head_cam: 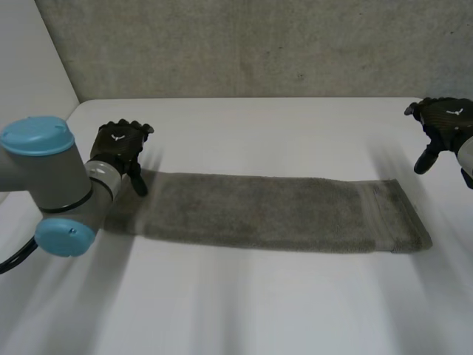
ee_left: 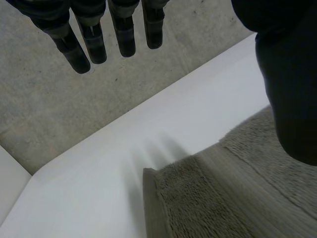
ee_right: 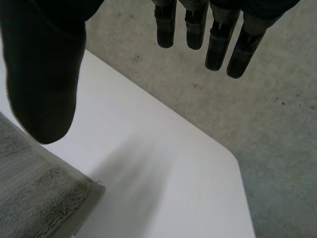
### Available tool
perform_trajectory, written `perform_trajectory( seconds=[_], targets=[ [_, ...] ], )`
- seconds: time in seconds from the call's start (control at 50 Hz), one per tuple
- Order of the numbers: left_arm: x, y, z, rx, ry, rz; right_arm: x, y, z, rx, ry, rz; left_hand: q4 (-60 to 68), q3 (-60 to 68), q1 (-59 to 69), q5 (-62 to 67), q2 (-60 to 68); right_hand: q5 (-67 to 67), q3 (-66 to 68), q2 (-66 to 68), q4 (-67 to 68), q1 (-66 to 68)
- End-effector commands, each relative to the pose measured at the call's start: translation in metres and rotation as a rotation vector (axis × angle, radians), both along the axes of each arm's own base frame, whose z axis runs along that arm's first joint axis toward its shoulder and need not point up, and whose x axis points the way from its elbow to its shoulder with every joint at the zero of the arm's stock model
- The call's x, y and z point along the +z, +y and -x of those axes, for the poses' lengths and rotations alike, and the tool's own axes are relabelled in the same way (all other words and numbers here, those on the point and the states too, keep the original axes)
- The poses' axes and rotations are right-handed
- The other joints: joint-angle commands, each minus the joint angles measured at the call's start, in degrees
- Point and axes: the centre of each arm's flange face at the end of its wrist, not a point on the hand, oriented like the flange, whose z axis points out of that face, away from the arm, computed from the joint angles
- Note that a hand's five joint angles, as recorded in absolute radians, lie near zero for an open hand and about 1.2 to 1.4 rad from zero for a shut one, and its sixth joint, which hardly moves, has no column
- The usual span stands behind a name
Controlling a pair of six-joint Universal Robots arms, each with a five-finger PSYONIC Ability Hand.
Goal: Fold the towel.
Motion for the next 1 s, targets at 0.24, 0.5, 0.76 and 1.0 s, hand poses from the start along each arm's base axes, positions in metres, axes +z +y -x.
perform_trajectory(
  seconds=[0.24, 0.5, 0.76, 1.0],
  targets=[
    [0.006, 0.061, -0.011, -0.103, 0.043, 0.085, -0.067, 0.079, 0.016, 0.1, 0.135, -0.254, -3.78, -2.76, -3.91, -11.43, -3.29, 18.73, 15.58, 15.42, 15.25, 16.6],
    [0.008, 0.064, -0.009, -0.11, 0.049, 0.104, -0.097, 0.074, 0.023, 0.084, 0.156, -0.261, -3.78, -2.76, -3.91, -11.43, -3.29, 25.14, 21.98, 21.83, 21.66, 23.0],
    [0.007, 0.066, -0.009, -0.114, 0.048, 0.1, -0.096, 0.067, 0.028, 0.062, 0.159, -0.256, -3.95, -2.93, -4.08, -11.6, -3.46, 68.81, 65.66, 65.5, 65.33, 66.68],
    [0.013, 0.066, -0.01, -0.108, 0.052, 0.118, -0.068, 0.042, 0.093, -0.098, 0.295, -0.225, -4.29, -3.26, -4.41, -11.93, -3.8, 68.81, 65.66, 65.5, 65.33, 66.68]
  ],
)
